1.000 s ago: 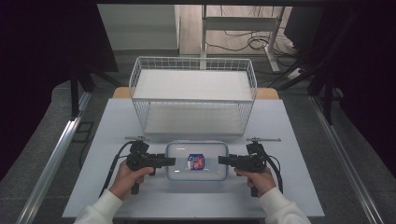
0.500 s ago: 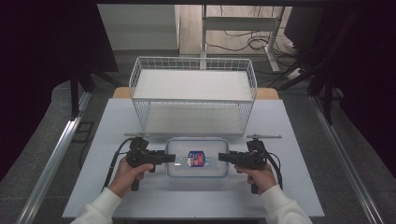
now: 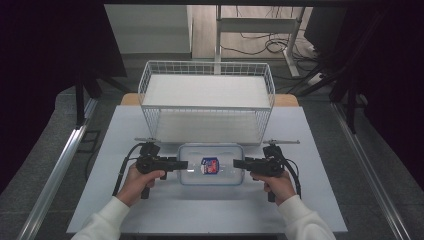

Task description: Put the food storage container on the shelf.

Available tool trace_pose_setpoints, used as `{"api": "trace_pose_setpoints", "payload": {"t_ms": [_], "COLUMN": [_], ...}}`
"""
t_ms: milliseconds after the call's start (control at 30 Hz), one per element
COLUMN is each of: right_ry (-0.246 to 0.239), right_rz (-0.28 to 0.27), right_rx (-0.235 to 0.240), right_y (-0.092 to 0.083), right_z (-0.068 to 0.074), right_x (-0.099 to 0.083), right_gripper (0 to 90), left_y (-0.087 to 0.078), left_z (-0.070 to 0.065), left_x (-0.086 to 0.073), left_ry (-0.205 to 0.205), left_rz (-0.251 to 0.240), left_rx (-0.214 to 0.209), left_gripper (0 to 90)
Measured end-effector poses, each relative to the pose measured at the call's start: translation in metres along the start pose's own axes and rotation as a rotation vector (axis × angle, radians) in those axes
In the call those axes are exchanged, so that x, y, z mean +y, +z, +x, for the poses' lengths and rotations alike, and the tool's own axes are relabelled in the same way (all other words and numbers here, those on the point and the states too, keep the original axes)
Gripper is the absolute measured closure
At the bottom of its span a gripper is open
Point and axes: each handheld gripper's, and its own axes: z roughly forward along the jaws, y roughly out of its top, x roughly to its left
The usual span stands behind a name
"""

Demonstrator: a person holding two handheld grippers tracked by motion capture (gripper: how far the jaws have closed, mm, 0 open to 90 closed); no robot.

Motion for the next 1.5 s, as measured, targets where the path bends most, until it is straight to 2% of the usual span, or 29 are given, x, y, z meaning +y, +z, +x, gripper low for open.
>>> {"api": "trace_pose_setpoints", "payload": {"t_ms": [233,433,667,900,967,1033,1300,1500], "right_ry": [-0.013,-0.016,-0.015,-0.021,-0.015,-0.010,0.003,0.014], "right_rz": [-0.008,-0.002,-0.018,-0.034,-0.040,-0.051,-0.057,-0.069], "right_rx": [0.002,0.000,0.001,-0.011,-0.012,-0.014,-0.021,-0.022], "right_y": [0.005,0.015,0.027,0.034,0.036,0.040,0.049,0.053], "right_z": [-0.003,-0.010,-0.024,-0.032,-0.036,-0.041,-0.051,-0.057], "right_x": [0.014,0.033,0.050,0.059,0.062,0.063,0.061,0.061], "right_gripper": [48.2,48.2,48.1,48.0,47.8,47.8,47.2,46.3], "left_y": [0.000,0.003,0.009,0.019,0.021,0.024,0.033,0.036], "left_z": [0.008,0.021,0.033,0.044,0.047,0.050,0.061,0.063], "left_x": [0.013,0.027,0.043,0.054,0.056,0.055,0.053,0.053], "left_ry": [0.003,-0.001,-0.005,-0.003,0.001,-0.022,-0.033,-0.048], "left_rz": [-0.009,-0.016,-0.030,-0.040,-0.041,-0.045,-0.035,-0.048], "left_rx": [0.001,0.009,0.020,0.034,0.033,0.031,0.034,0.032], "left_gripper": [46.9,46.7,46.3,45.3,45.3,45.3,45.2,45.8]}}
